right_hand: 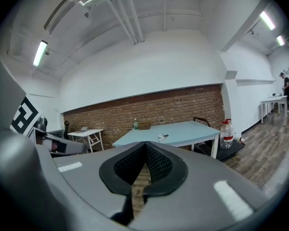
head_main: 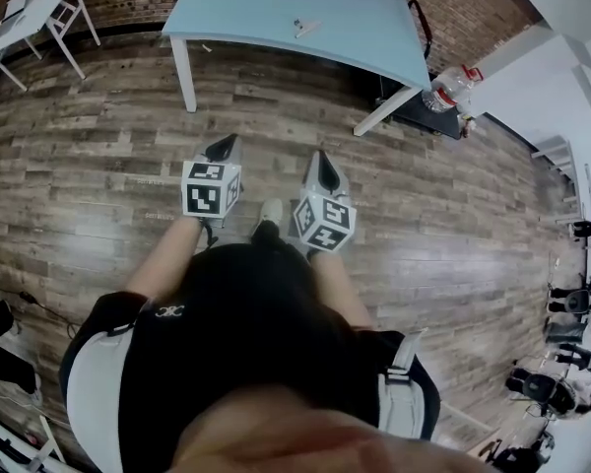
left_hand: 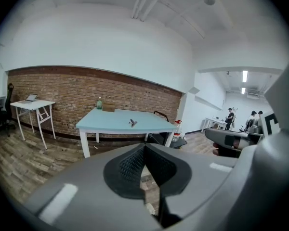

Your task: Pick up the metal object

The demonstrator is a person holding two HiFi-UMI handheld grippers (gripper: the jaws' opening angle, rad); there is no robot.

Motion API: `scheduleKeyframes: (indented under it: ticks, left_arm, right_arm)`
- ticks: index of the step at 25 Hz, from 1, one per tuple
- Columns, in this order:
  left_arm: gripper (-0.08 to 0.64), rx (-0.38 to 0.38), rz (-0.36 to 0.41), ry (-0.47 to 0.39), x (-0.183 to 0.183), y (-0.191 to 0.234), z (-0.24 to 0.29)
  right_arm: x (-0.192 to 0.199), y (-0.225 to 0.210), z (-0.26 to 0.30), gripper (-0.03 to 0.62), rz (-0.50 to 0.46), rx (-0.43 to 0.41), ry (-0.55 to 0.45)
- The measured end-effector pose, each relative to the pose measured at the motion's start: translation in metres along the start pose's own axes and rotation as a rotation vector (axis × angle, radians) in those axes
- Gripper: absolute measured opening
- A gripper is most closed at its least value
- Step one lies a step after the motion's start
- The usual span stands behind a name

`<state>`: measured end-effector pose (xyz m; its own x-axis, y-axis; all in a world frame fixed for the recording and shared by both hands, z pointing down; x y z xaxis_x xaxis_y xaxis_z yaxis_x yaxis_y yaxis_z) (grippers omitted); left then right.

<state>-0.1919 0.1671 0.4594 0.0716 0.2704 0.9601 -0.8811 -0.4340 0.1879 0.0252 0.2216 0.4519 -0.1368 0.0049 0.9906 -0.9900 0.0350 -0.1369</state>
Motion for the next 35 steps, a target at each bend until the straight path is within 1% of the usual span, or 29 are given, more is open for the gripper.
scheduleKeyframes:
  ticks: [5,10,15,20,27,32,35]
  left_arm:
    - [-0.002,-0.02,0.014,-0.001,-0.008,0.012,0.027]
    - [-0.002,-0.033,0.036,0.005,-0.022,0.017,0.069]
    - [-0.002,-0.043,0.048,0.01,-0.037,0.011,0.115]
    - [-0.002,-0.061,0.052,0.021,-0.049,0.006,0.159]
    - [-0.002,-0.089,0.057,0.026,-0.063,-0.006,0.227]
    - [-0.002,-0.105,0.048,0.02,-0.07,-0.017,0.267]
    - [-0.002,-0.104,0.052,0.032,-0.071,-0.026,0.283]
  right_arm:
    - [0.001,-0.006,0.038,0.014,0.018,-0.017,-0.013]
    - [0.001,-0.021,0.08,0.014,0.033,-0.028,-0.007]
    - [-0.006,-0.047,0.125,0.014,0.043,-0.048,-0.004]
    - [-0.009,-0.072,0.168,0.014,0.041,-0.076,0.024]
    - [-0.016,-0.115,0.228,0.014,0.05,-0.115,0.028]
    - [-0.02,-0.142,0.26,0.014,0.045,-0.14,0.034]
    - [-0.024,-0.153,0.272,0.014,0.068,-0.159,0.034]
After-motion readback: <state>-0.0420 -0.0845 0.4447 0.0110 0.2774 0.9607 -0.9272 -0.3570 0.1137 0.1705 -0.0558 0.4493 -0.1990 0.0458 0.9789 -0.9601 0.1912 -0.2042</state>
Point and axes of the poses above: the fingertips, and each gripper's own axes: z forward along the fingers, y to its left, x out of its underside, the point moved 8 cm from there along -z, backward along the fingers, and after that the axes turned 12 degrees about -y, right-handed, at the moved point
